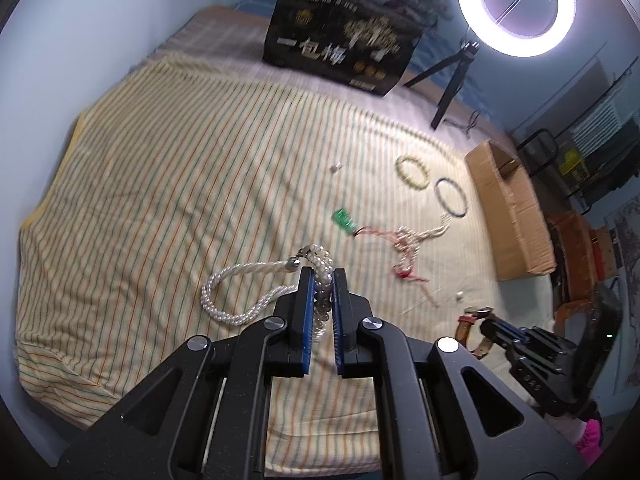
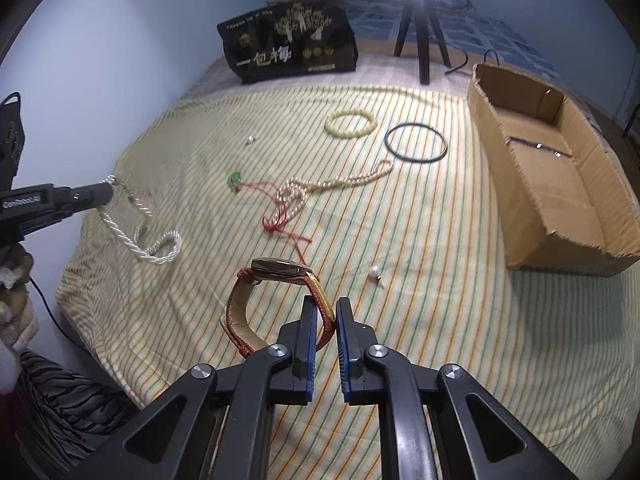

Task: Organize jewelry
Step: 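Lift the necklace with the left tool while the right tool carries the watch to the box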

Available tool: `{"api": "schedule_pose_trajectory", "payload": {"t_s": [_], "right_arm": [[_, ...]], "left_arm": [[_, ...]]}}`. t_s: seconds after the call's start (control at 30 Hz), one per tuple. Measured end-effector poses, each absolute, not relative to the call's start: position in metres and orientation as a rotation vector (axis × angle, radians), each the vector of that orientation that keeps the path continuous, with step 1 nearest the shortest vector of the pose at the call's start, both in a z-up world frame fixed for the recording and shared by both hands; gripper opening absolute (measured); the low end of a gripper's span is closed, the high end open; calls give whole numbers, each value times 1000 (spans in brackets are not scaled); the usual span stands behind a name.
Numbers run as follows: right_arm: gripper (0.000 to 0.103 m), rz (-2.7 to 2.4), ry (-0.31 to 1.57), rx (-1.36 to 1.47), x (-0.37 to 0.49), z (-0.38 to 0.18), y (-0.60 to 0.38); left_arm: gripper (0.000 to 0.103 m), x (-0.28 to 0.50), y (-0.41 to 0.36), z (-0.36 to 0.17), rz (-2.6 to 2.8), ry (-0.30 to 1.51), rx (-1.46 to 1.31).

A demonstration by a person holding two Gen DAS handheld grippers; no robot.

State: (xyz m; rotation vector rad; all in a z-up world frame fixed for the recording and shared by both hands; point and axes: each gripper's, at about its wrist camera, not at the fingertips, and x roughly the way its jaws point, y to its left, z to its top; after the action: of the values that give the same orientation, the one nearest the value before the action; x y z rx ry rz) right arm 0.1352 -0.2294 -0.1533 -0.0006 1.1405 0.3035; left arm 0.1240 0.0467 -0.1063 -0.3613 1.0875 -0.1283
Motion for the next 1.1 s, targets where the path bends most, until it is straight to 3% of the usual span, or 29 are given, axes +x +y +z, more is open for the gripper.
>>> {"api": "schedule_pose_trajectory", "payload": {"t_s": [0.7,1.1], "right_arm": [[7,184,994,62,140,-103,-296],[7,88,932,114,150,-81,-345]], "left_arm": [[6,129,-10,-13,-275,899,-312],[6,161,-69,11,-381,861,-315]]}}
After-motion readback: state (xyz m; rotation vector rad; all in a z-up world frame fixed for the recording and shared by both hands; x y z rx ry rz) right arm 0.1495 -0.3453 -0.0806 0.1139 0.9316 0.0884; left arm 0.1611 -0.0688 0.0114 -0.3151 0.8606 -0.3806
